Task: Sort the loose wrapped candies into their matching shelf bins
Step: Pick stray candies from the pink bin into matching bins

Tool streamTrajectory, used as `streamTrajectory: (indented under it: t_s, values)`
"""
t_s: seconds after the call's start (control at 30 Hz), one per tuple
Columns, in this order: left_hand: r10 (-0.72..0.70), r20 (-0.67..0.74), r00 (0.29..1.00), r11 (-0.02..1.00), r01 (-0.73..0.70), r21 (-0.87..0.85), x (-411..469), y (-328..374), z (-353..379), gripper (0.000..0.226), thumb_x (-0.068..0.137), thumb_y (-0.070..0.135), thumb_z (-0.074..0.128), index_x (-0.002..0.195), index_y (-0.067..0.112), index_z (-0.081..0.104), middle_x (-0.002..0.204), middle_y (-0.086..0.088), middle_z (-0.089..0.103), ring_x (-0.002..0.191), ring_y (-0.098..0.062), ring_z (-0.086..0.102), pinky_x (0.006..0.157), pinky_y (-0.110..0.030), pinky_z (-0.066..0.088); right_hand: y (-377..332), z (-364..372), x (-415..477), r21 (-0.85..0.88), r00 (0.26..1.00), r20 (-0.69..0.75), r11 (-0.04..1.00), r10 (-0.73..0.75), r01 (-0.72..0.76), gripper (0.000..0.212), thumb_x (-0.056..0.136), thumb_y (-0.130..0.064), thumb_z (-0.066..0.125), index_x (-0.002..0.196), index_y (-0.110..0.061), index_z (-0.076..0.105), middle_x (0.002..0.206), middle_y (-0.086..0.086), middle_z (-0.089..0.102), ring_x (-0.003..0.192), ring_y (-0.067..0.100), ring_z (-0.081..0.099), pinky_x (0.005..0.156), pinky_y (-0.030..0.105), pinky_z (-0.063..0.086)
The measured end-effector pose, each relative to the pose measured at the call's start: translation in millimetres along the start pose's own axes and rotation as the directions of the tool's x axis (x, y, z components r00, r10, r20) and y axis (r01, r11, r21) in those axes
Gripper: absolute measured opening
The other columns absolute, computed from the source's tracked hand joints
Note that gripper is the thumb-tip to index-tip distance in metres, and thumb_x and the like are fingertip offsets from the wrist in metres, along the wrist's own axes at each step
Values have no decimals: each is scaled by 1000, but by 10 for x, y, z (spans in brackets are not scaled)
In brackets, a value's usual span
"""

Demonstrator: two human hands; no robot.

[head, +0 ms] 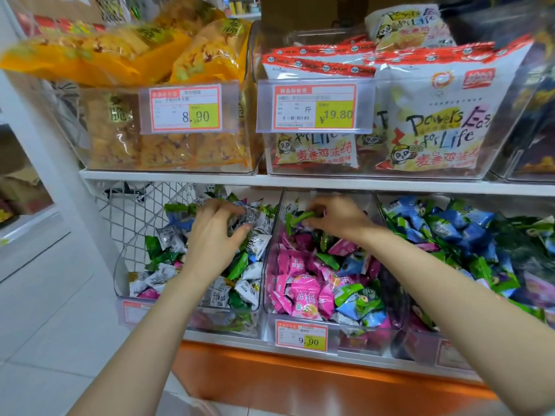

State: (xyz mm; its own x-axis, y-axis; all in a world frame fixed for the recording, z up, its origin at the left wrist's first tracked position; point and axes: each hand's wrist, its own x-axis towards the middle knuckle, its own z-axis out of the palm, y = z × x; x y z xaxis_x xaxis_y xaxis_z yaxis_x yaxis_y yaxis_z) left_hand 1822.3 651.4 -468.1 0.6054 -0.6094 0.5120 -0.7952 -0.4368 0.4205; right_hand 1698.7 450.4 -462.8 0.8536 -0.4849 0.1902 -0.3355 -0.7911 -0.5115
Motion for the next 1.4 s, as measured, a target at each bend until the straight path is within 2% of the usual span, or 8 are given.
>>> streamTrajectory:
  t_s: [0.33, 0.53, 0.7, 0.83, 0.93, 1.03, 1.23, 1.4]
  values:
    - [107, -3, 994, 994, -107, -38, -3, 136, 95, 23, 85, 20, 64, 107, 11, 65, 115, -7, 54, 113, -22, 45, 83, -22, 29, 46, 216, 352, -133, 956, 293, 991, 32, 8, 39, 79, -34, 73, 110, -15, 60, 111, 1, 58, 101, 17, 55, 85, 30, 47]
    - [101, 2, 995, 993, -101, -64, 39, 214, 106, 22, 86, 19, 63, 106, 12, 64, 113, -5, 52, 112, -21, 44, 81, -27, 35, -12, 38, 171, 31, 998, 61, 999, -13, 12, 35, 79, -34, 73, 103, -10, 65, 108, 0, 62, 101, 18, 58, 78, 26, 42]
    - [134, 26, 991, 988, -132, -82, 36, 357, 142, 25, 86, 17, 61, 110, 10, 63, 114, -10, 52, 112, -26, 46, 86, -34, 39, -27, -286, -207, 246, 991, -6, 961, 135, -130, 48, 80, -45, 69, 119, -18, 59, 114, -8, 59, 105, 11, 55, 75, 18, 38]
    - [193, 46, 980, 978, -188, -94, 8, 529, 211, 24, 87, 18, 61, 109, 10, 63, 112, -9, 52, 108, -24, 48, 79, -27, 34, 201, -509, -547, 346, 972, -142, 930, 187, -128, 39, 79, -36, 72, 90, 0, 61, 89, 18, 65, 87, 29, 62, 68, 23, 37]
    - [242, 89, 966, 965, -231, -123, -29, 648, 280, 23, 88, 19, 61, 110, 11, 62, 114, -8, 52, 107, -24, 50, 79, -27, 38, 383, -693, -807, 466, 918, -275, 875, 287, -134, 26, 80, -17, 73, 72, -19, 49, 68, -6, 47, 64, 3, 45, 52, 7, 36]
    - [267, 151, 952, 959, -247, -139, -55, 716, 371, 24, 89, 19, 60, 111, 10, 60, 119, -7, 50, 109, -22, 50, 85, -26, 37, 641, -825, -1029, 504, 875, -326, 849, 358, -160, 33, 81, -21, 72, 67, -19, 42, 66, 0, 39, 63, 11, 37, 55, 21, 29]
    - [243, 296, 924, 970, -223, -100, -42, 785, 607, 30, 88, 21, 61, 116, 12, 58, 125, -6, 48, 116, -21, 48, 90, -28, 38, 846, -981, -1304, 326, 911, -195, 900, 363, -289, 34, 80, -29, 72, 73, -9, 46, 64, 9, 36, 63, 18, 35, 56, 33, 22]
    - [228, 416, 881, 974, -213, -83, -38, 909, 759, 38, 83, 35, 67, 114, 14, 58, 125, -5, 47, 120, -22, 41, 90, -31, 38, 955, -866, -1385, -25, 906, -148, 914, 397, -405, 41, 81, -39, 70, 111, -18, 51, 76, -3, 58, 67, 14, 53, 55, 28, 37]
